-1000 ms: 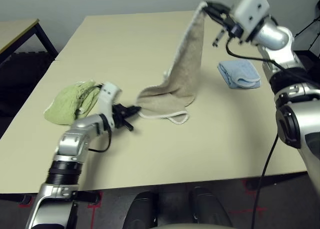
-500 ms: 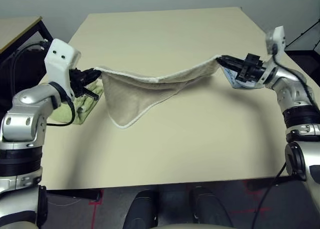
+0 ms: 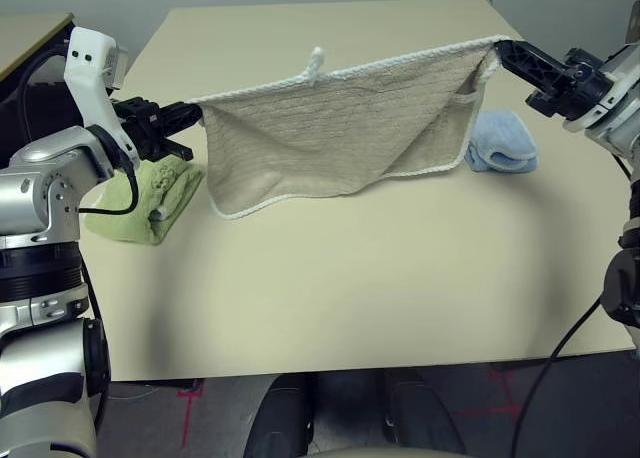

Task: Fold the towel and set it aside.

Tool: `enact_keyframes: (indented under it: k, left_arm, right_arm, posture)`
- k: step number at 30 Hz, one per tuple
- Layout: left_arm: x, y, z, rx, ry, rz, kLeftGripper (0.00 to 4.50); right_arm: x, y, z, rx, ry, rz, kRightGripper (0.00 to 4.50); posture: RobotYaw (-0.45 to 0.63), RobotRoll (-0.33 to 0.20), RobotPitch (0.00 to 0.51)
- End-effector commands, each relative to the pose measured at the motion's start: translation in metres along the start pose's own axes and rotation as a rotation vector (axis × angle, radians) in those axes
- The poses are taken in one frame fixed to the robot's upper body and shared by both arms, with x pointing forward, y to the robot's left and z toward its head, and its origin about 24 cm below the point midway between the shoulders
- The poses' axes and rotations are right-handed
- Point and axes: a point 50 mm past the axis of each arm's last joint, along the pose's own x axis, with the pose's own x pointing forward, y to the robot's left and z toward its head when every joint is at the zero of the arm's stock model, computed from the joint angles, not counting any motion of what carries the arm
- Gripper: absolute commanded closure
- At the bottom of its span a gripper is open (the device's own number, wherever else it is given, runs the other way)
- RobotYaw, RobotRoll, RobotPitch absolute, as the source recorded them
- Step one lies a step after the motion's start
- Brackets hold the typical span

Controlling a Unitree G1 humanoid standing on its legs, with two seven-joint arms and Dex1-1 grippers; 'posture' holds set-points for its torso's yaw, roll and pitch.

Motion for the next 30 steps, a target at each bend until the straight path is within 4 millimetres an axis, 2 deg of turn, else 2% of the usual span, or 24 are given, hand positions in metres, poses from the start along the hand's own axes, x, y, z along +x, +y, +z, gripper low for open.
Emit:
enact_keyframes:
  k: [1, 5, 9, 14, 17, 19, 21, 22, 24, 26, 28, 30]
  left_arm:
    - [0.010, 0.029, -0.002, 0.051, 0.039, 0.192, 4.45]
    - [0.031, 0.046, 0.014, 0.142, -0.046, 0.369, 4.45]
    - [0.046, 0.044, 0.043, 0.261, -0.173, 0.475, 4.45]
    - [0.045, 0.036, 0.077, 0.389, -0.331, 0.478, 4.45]
    - [0.039, 0.034, 0.082, 0.426, -0.376, 0.427, 4.45]
    - [0.037, 0.033, 0.070, 0.441, -0.318, 0.332, 4.45]
    - [0.032, 0.032, 0.043, 0.447, -0.163, 0.185, 4.45]
    - [0.025, 0.031, 0.021, 0.435, -0.040, 0.093, 4.45]
    - [0.011, 0.025, -0.005, 0.401, 0.114, -0.020, 4.45]
    - [-0.009, 0.021, -0.034, 0.404, 0.296, -0.107, 4.45]
    - [-0.025, 0.015, -0.055, 0.399, 0.433, -0.178, 4.45]
    - [-0.037, 0.006, -0.069, 0.367, 0.523, -0.243, 4.45]
  right_arm:
    - [0.014, -0.018, -0.002, -0.138, -0.024, -0.222, 4.50]
    - [0.038, -0.024, 0.001, -0.281, -0.090, -0.391, 4.50]
    - [0.054, -0.018, 0.029, -0.443, -0.264, -0.569, 4.50]
    - [0.052, -0.006, 0.066, -0.513, -0.475, -0.587, 4.50]
    - [0.046, -0.004, 0.071, -0.530, -0.506, -0.538, 4.50]
    - [0.043, -0.006, 0.064, -0.517, -0.459, -0.471, 4.50]
    - [0.040, -0.010, 0.048, -0.520, -0.341, -0.379, 4.50]
    - [0.035, -0.013, 0.037, -0.524, -0.255, -0.337, 4.50]
    - [0.027, -0.017, 0.024, -0.511, -0.154, -0.289, 4.50]
    - [0.013, -0.022, -0.003, -0.499, 0.058, -0.186, 4.50]
    - [-0.002, -0.024, -0.027, -0.469, 0.241, -0.090, 4.50]
    - [-0.025, -0.025, -0.051, -0.442, 0.463, 0.026, 4.50]
  posture:
    - [0.01, 0.000, 0.211]
    - [0.02, 0.000, 0.240]
    - [0.03, 0.000, 0.253]
    - [0.03, 0.000, 0.251]
    - [0.03, 0.000, 0.248]
    - [0.03, 0.000, 0.248]
    - [0.02, 0.000, 0.249]
    - [0.02, 0.000, 0.249]
    - [0.02, 0.000, 0.248]
    - [0.02, 0.000, 0.246]
    - [0.02, 0.000, 0.247]
    - [0.03, 0.000, 0.247]
